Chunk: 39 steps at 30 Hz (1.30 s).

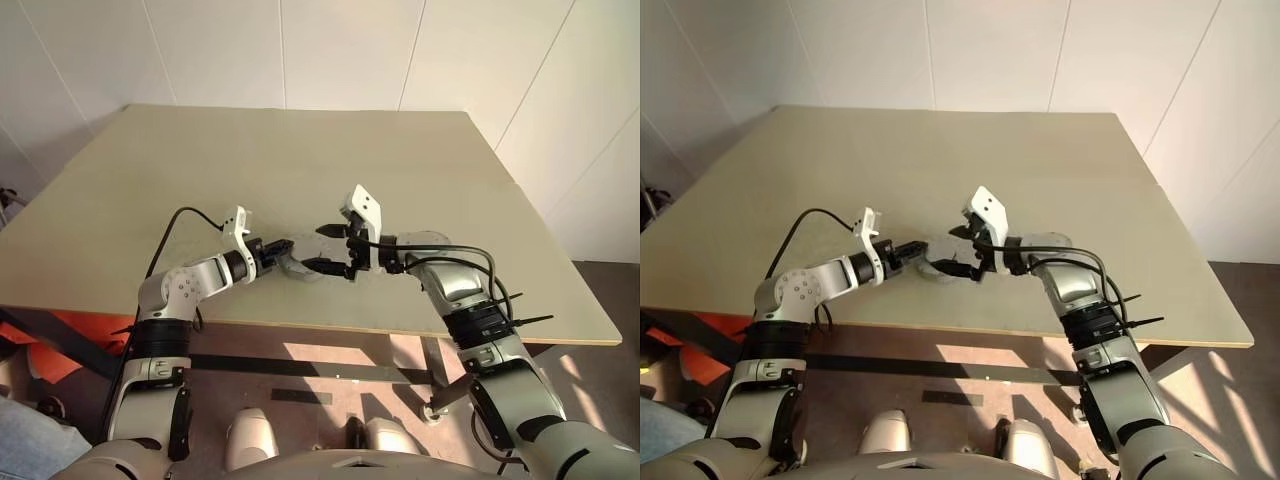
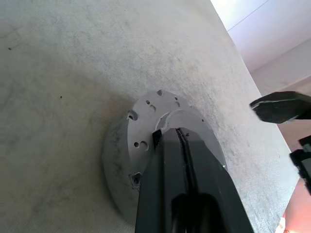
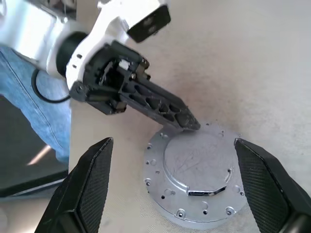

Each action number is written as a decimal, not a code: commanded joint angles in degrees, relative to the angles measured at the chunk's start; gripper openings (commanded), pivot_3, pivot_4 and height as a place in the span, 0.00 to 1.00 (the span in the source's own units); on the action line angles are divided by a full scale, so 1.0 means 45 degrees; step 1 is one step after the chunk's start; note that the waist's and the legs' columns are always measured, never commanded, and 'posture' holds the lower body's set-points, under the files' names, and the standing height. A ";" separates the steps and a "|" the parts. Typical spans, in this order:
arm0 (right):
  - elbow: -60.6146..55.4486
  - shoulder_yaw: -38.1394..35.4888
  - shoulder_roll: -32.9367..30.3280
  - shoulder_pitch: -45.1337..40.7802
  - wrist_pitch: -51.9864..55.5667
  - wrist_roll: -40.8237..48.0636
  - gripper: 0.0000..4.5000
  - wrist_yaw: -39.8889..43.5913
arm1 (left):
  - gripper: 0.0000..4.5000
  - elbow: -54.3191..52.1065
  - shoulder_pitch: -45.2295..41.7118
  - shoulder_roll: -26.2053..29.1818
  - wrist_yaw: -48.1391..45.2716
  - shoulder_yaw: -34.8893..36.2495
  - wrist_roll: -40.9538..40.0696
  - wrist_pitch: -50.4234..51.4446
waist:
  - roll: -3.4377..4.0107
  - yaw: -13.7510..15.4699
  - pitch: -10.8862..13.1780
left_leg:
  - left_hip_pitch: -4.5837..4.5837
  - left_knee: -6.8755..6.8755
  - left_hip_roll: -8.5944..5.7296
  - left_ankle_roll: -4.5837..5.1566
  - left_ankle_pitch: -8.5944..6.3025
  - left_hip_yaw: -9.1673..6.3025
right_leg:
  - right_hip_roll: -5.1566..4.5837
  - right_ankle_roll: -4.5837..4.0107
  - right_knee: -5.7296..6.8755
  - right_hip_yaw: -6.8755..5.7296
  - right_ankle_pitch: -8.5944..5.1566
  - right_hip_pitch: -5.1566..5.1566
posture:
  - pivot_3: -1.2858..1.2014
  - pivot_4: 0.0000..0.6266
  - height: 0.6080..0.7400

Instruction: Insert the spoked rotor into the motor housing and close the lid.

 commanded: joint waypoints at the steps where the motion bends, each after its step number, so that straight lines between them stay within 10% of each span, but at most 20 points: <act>1: -0.0257 -0.1083 -0.0268 -0.0226 0.2249 0.0915 0.99 -0.0838 | 0.00 0.0481 0.0017 -0.0021 0.0213 -0.0230 0.0425 0.0068 | 0.0000 0.0002 0.0000 | 0.0000 -0.0001 -0.0001 -0.0001 0.0000 0.0000 | 0.0000 -0.0001 -0.0005 0.0000 0.0001 0.0004 | 0.52 0.00 1.00; 39: 0.0831 -0.5758 0.2574 -0.0499 1.1342 0.4278 0.99 -0.6693 | 0.00 0.0805 -0.0283 0.0391 -0.0199 0.0049 0.0641 -0.0302 | 0.0032 -0.0011 -0.0023 | -0.0020 -0.0111 -0.0002 -0.0091 0.0048 0.0006 | 0.0007 -0.0063 -0.0092 -0.0006 0.0054 -0.0015 | 0.52 0.00 1.00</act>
